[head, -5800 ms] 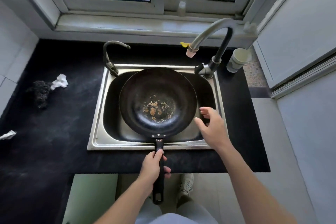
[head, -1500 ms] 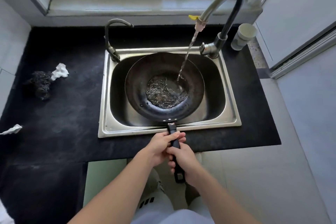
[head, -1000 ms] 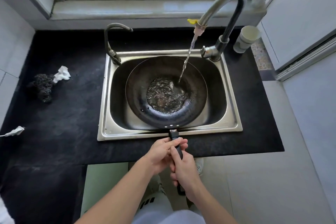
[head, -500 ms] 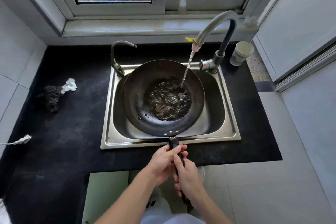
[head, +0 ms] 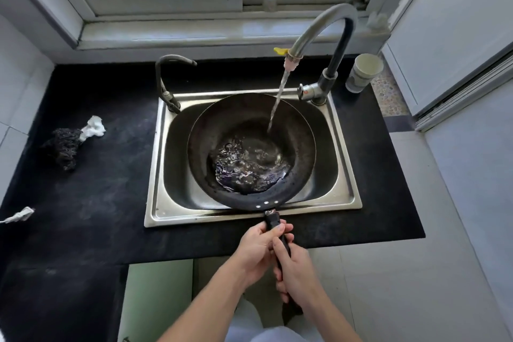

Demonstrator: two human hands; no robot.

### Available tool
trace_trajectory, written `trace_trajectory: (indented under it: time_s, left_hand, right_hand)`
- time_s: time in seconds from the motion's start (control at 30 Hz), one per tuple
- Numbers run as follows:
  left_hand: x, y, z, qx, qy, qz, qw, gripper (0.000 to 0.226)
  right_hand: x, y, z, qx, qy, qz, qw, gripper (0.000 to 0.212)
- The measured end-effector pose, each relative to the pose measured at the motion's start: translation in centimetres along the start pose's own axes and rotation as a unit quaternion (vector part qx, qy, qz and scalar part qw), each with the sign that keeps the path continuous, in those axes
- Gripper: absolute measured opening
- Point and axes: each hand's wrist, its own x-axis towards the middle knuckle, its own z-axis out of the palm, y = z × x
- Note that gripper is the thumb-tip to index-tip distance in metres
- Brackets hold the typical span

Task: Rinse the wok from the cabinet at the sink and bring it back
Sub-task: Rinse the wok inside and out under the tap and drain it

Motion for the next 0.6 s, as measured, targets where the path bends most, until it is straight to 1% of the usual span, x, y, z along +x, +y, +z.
trace_trajectory:
  time_s: [0.17,0.3,0.47,0.6]
  left_hand:
    - [0.4,1.6,0.3,0.028,0.003,0.011,1.000,0.030]
    - [0.3,2.5,-0.2,0.022,0.021,0.024,0.999,0.028]
    - [-0.5,2.5,-1.0,0.036,0.019,0.026,0.999,0.024]
    - [-0.6,1.4,-1.0,0.028,0.013,0.016,0.999,0.023]
  right_hand:
    - [1.1,-2.1,-0.4,-0.007,-0.020,-0.005,1.000,0.039]
    - [1.4,-3.0,0.1,-0.010,-0.029,-0.008,0.999,0.038]
    - [0.8,-3.0,1.0,0.005,-0.037,0.001,0.999,0.037]
    - [0.0,-2.2,1.1,0.020,-0.025,0.013,0.999,0.038]
